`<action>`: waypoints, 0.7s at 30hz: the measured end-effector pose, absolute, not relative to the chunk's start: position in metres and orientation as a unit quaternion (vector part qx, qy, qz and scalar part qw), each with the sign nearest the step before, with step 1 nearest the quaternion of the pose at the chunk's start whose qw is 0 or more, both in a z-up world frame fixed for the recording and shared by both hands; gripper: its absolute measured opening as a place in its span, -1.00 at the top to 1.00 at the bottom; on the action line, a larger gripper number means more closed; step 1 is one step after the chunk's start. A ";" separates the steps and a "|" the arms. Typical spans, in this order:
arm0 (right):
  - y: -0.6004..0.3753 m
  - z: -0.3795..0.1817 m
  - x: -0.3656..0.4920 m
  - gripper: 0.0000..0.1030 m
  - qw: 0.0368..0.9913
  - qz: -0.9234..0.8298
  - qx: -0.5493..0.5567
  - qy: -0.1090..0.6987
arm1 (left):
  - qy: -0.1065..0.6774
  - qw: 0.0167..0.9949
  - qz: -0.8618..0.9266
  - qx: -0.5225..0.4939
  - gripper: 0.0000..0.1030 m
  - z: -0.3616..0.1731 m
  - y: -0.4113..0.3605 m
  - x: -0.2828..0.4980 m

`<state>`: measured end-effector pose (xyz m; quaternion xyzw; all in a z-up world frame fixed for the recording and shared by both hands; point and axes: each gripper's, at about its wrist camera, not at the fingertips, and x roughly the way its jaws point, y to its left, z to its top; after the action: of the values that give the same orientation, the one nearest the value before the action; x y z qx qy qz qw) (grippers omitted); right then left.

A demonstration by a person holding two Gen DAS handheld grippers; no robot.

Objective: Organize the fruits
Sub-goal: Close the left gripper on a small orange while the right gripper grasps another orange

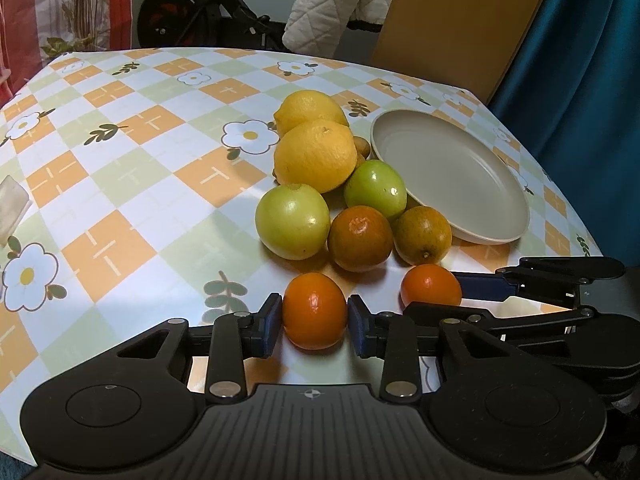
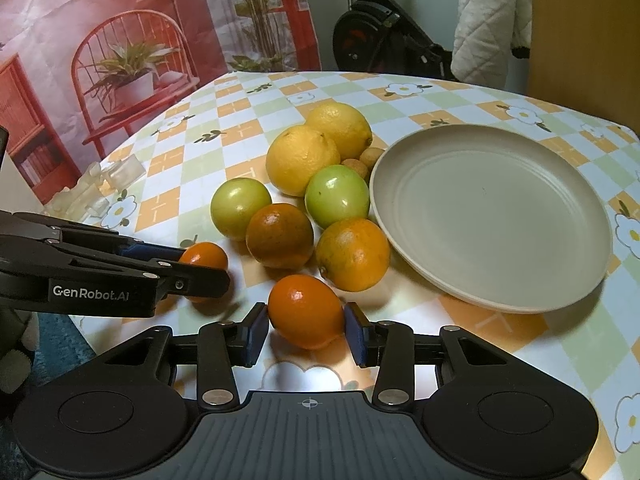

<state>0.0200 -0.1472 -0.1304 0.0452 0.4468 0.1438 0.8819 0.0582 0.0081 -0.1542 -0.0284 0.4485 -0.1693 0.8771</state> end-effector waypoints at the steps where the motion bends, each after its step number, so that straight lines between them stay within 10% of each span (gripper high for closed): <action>1: -0.148 -0.130 0.020 0.26 0.882 0.143 0.048 0.447 | 0.449 0.877 -0.169 -0.027 0.27 -0.154 0.008 0.058; 21: -0.151 -0.125 0.016 0.27 0.888 0.142 0.058 0.433 | 0.439 0.883 -0.164 -0.028 0.28 -0.148 0.012 0.050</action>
<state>0.0157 -0.1507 -0.1247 0.0579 0.4329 0.1421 0.8883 0.0503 0.0122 -0.1484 -0.0278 0.4387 -0.1641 0.8831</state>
